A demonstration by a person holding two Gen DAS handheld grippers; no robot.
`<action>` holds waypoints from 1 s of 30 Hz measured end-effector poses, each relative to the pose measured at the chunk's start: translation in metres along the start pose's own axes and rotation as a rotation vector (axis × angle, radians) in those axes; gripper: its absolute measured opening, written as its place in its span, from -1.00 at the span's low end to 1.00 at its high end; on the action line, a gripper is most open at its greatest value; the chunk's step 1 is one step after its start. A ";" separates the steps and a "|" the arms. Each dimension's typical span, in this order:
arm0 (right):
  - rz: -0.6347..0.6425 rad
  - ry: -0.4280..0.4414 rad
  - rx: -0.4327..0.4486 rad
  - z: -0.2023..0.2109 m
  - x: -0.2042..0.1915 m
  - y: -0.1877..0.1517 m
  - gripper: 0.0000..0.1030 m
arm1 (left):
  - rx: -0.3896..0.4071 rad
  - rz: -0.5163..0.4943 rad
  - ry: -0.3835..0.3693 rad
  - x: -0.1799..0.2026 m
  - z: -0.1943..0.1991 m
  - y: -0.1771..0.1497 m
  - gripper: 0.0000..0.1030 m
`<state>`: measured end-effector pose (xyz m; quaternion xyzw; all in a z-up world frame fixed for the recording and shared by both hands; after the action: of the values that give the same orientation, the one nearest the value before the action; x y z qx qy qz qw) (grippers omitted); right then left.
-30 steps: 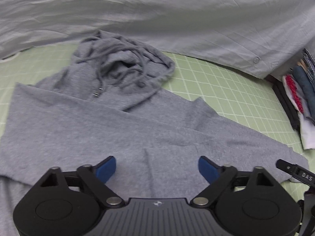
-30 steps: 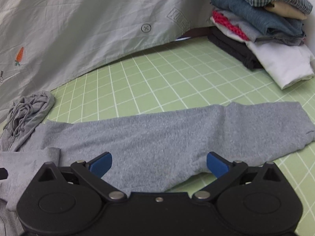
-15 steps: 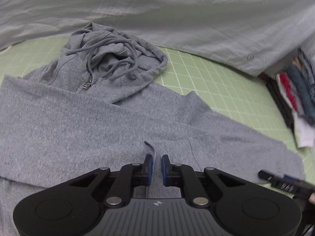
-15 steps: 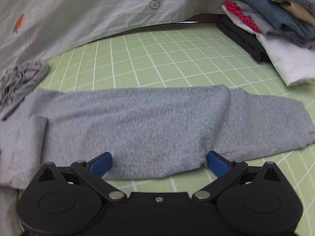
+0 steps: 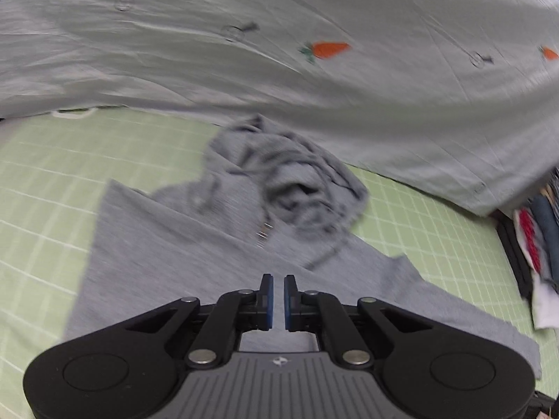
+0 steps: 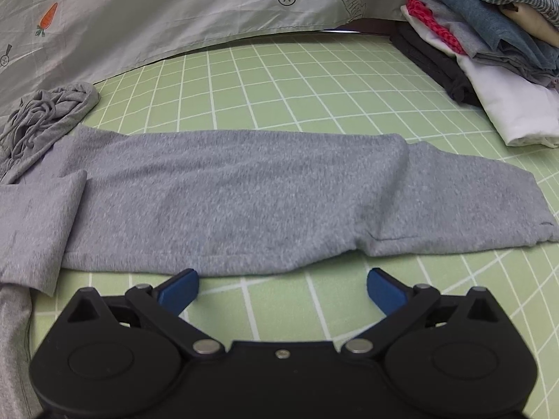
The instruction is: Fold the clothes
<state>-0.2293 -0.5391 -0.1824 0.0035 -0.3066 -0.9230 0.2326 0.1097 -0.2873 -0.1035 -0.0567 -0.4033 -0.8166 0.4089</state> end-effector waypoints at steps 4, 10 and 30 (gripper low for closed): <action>-0.007 -0.006 -0.001 -0.001 -0.001 0.001 1.00 | -0.036 0.021 -0.025 -0.006 -0.006 -0.003 -0.67; -0.015 -0.012 0.009 -0.001 -0.003 0.000 1.00 | -0.140 0.038 -0.089 0.019 -0.040 -0.038 -0.22; -0.027 -0.020 0.034 -0.001 -0.003 -0.001 1.00 | -0.123 -0.076 -0.176 0.032 -0.028 -0.034 -0.90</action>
<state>-0.2268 -0.5371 -0.1842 0.0024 -0.3244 -0.9207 0.2170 0.0707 -0.3157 -0.1293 -0.1377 -0.3887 -0.8467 0.3363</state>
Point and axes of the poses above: each gripper's, at about its wrist camera, not at the fingertips, and z roughly against the way its jaws point, x to its right, y to its top, the point moved 3 cm from there along -z, roughly the way its jaws point, and after that the axes turned 10 degrees about -y, right-handed, at the moved point
